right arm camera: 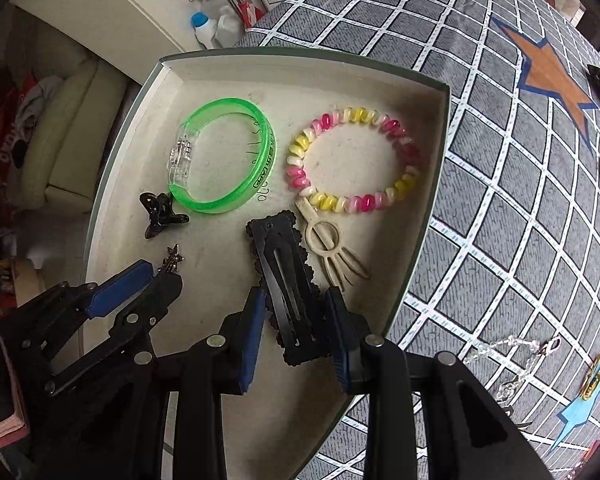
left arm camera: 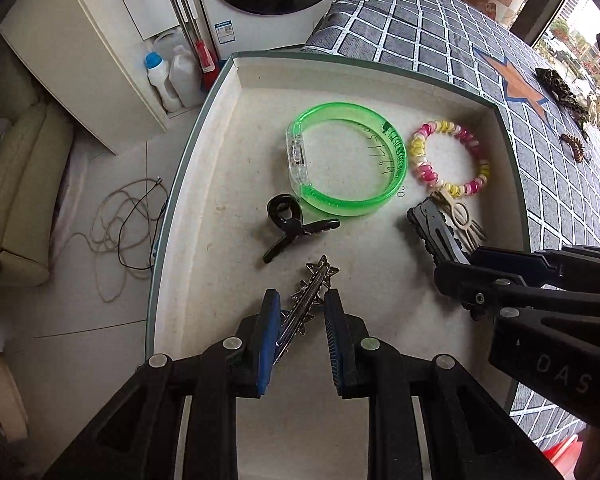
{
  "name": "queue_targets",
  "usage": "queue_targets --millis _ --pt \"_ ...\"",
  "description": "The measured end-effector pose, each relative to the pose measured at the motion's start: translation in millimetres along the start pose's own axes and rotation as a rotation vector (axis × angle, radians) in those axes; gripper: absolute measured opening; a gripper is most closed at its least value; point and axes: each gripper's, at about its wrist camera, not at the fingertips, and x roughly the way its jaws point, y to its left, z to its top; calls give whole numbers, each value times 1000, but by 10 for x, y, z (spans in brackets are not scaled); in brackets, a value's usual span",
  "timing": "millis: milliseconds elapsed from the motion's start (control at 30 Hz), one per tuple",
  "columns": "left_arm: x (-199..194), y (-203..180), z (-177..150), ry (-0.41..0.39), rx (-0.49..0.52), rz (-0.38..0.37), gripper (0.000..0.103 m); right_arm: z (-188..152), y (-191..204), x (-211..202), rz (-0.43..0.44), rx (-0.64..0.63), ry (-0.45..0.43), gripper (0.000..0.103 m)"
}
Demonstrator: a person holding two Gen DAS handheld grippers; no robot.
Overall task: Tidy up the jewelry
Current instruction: 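Carry the keychain and black clip to the tray and open both tools, then move both tools back over the table toward the crystal chain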
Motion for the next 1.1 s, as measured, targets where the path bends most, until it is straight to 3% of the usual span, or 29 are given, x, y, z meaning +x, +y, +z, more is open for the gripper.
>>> queue_targets --millis 467,533,1033,1067,1100 --pt "-29 -34 5 -4 22 38 30 114 70 48 -4 8 3 36" --pt "-28 -24 4 2 22 39 30 110 45 37 3 12 6 46" --pt "-134 -109 -34 18 57 80 31 -98 -208 -552 59 112 -110 65" --pt "-143 -127 -36 18 64 85 38 -163 -257 -593 61 124 -112 65" --pt "-156 -138 -39 15 66 94 79 -205 -301 -618 60 137 -113 66"
